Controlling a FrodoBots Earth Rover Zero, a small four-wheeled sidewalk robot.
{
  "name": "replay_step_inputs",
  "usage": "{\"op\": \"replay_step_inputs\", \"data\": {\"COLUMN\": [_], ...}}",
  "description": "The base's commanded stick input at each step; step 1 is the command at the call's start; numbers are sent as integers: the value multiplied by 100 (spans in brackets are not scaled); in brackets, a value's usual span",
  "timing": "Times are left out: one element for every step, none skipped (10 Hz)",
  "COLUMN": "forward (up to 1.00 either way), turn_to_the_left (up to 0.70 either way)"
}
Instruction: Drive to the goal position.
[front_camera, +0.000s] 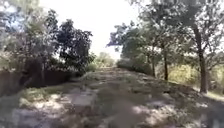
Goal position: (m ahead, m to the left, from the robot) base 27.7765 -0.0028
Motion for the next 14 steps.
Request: {"op": "replay_step_inputs", "data": {"forward": [70, 70, 70, 70, 70, 70, 70, 70, 70, 70, 70, 70, 70, 70], "turn_to_the_left": [0, 0, 0, 0, 0, 0, 0, 0, 0, 0, 0, 0, 0, 0]}}
